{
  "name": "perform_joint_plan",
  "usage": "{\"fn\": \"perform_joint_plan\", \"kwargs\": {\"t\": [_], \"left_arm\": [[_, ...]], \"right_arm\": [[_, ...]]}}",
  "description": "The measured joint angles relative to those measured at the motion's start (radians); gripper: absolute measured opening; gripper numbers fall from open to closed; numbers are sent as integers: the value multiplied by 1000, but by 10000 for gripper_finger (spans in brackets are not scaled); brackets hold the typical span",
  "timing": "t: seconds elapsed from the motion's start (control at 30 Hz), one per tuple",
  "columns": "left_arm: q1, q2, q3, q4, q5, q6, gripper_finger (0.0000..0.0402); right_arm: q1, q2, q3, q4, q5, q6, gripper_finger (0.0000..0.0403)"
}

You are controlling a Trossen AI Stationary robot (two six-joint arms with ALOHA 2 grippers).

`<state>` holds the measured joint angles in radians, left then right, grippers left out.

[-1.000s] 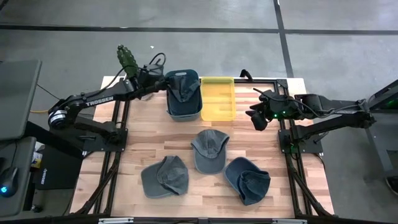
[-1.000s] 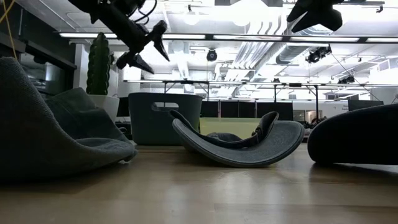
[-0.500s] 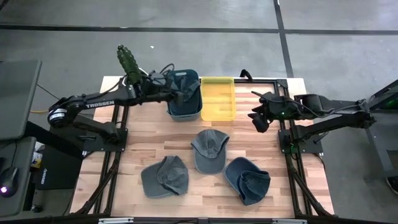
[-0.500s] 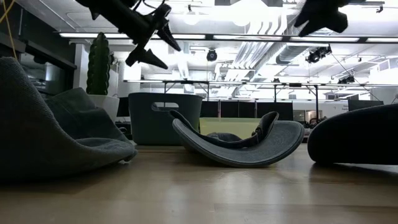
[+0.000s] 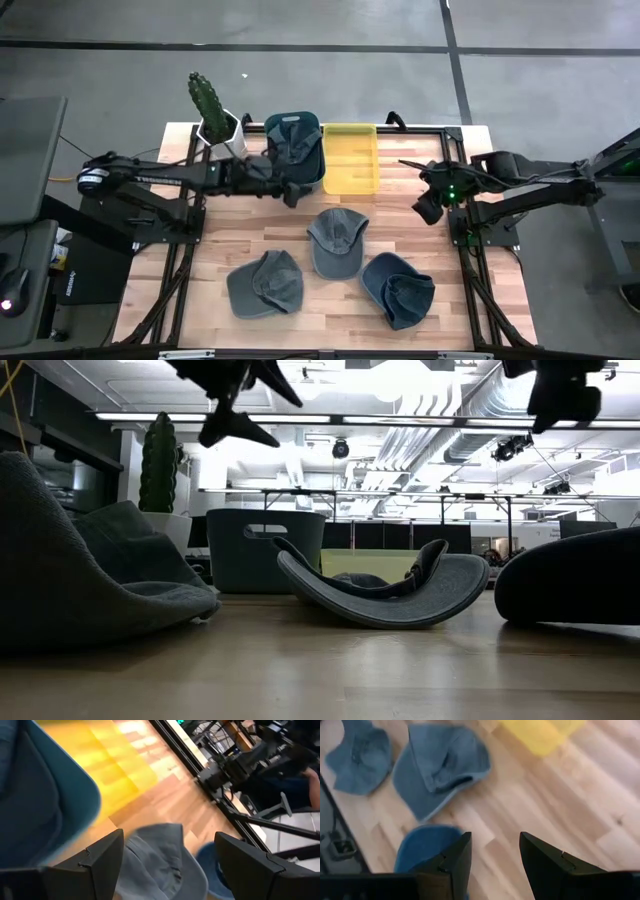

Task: Pick & Place hat
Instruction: Put the blue cap into the blue bin

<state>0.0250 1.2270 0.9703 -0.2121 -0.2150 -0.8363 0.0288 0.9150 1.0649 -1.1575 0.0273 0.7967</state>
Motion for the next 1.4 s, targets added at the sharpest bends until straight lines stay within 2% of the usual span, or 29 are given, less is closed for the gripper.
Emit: {"fn": "perform_joint_plan", "kwargs": {"t": [0.17,0.33,0.7,0.83,1.17,1.4], "left_arm": [[-90,0,0,0,-61,-7,287],[-138,0,0,-1,-76,-10,287],[-165,0,-1,-61,-23,-5,287],[-164,0,-1,-72,6,30,287],[-163,1,-1,-76,70,95,287],[-163,1,-1,-76,88,128,287]], "right_arm": [[96,9,0,17,-15,37,160],[238,53,0,10,-23,119,160],[564,248,0,41,38,509,160],[651,319,0,140,43,546,160],[797,531,0,536,109,531,160],[838,664,0,634,180,550,160]]}}
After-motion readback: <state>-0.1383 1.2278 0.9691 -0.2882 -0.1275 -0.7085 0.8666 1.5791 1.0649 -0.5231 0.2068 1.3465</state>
